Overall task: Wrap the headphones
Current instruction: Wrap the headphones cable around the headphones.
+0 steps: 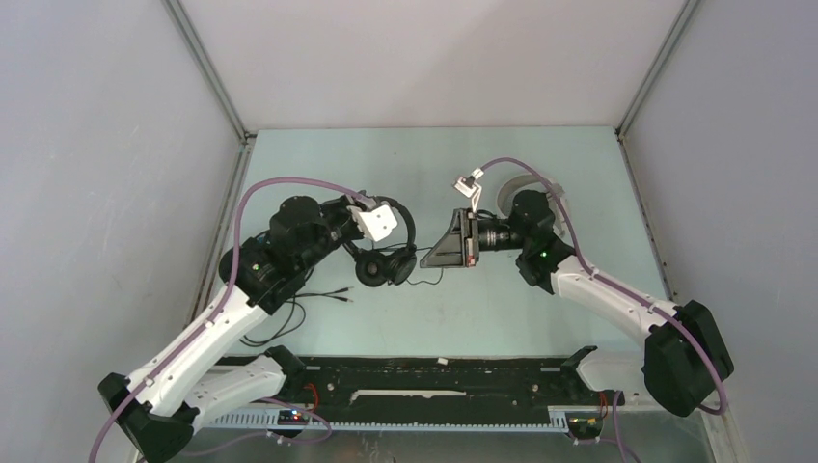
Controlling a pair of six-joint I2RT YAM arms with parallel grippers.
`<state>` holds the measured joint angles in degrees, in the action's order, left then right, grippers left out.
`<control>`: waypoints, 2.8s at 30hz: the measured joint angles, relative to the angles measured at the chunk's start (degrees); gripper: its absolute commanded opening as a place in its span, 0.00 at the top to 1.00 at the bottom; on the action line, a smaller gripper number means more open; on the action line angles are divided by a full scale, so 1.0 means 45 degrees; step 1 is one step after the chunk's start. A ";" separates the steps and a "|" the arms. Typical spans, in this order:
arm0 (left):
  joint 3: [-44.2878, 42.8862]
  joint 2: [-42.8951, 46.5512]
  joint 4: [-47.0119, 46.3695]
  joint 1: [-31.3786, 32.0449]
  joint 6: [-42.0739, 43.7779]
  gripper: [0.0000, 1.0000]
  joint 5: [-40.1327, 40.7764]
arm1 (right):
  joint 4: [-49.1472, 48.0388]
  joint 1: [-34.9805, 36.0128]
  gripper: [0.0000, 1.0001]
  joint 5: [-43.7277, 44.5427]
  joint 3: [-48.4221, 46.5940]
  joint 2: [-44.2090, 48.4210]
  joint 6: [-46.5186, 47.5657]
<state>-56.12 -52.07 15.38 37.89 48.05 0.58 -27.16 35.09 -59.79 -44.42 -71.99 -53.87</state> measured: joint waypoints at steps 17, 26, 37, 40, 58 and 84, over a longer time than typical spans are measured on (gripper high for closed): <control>0.0447 -0.0321 -0.1064 0.0175 -0.2288 1.00 0.3405 | -0.3648 0.0544 0.88 0.0641 -0.1608 -0.2064 -0.3254; -0.0563 -0.1122 0.0413 0.0539 -0.6096 1.00 0.6761 | -0.2987 0.1214 0.85 0.1311 -0.3478 -0.2603 -0.2764; -0.2249 -0.1486 0.2871 0.1389 -1.1492 1.00 0.9369 | 0.0403 0.2123 0.87 0.3245 -0.4561 -0.2584 0.0520; -0.2560 -0.1569 0.3502 0.1389 -1.2794 1.00 0.9913 | 0.1394 0.2356 0.88 0.4104 -0.4585 -0.2526 0.1632; -0.2822 -0.1666 0.4585 0.1389 -1.6150 1.00 1.0792 | 0.3463 0.3449 1.00 0.7970 -0.4609 -0.2283 0.5207; -0.2822 -0.1880 0.3934 0.1209 -1.7466 1.00 1.0093 | 0.5255 0.4430 0.78 1.0321 -0.4619 -0.1627 0.6601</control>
<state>-68.82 -60.53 33.08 43.33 -30.55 46.00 -3.51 55.02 -13.34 -65.21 -79.31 -24.16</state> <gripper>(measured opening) 0.025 0.183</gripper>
